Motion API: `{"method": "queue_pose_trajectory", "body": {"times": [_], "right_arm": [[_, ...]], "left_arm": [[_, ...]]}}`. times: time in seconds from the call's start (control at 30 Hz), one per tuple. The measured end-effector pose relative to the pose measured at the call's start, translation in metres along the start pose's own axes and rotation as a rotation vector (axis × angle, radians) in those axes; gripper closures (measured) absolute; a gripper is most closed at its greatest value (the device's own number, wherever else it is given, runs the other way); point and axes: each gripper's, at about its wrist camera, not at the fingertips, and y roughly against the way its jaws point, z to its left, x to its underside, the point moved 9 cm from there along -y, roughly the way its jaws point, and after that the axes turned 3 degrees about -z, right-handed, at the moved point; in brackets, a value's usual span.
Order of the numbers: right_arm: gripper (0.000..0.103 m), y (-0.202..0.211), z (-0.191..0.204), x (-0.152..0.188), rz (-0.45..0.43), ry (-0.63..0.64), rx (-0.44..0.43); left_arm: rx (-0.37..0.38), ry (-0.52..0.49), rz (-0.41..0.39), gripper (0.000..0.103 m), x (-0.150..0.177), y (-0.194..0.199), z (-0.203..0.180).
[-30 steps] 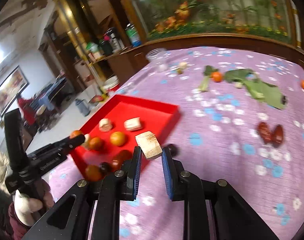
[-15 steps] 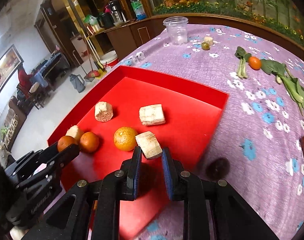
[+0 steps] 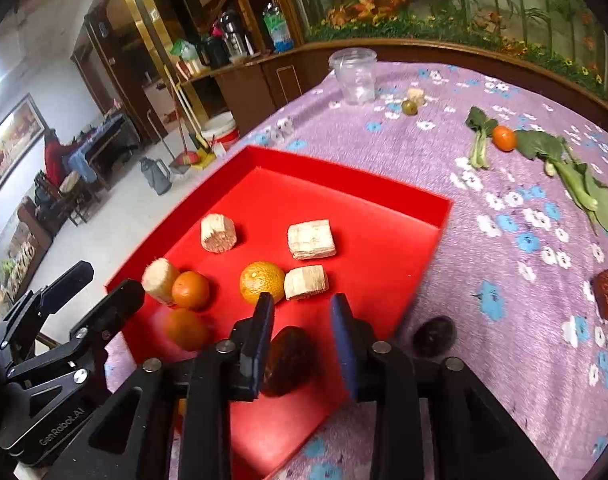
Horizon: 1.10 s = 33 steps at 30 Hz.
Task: Organize fruits
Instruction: 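Move both grippers back toward the two red dates on the cloth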
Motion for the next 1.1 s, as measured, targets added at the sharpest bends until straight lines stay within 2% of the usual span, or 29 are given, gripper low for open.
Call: {"method": "queue_pose_trajectory", "body": {"times": [0.3,0.5,1.1], "right_arm": [[0.069,0.04,-0.008,0.011,-0.066,-0.053,-0.013],[0.065,0.057,-0.02,0.022,-0.092,-0.079,0.0],[0.06,0.085,-0.052,0.042,-0.127,-0.111,0.032]], "left_arm": [[0.001,-0.061,-0.036,0.021,-0.005,0.023,-0.023],[0.01,-0.088,-0.055,0.021,-0.008,0.036,-0.038],[0.062,-0.144,-0.052,0.021,-0.002,0.053,-0.075]]}}
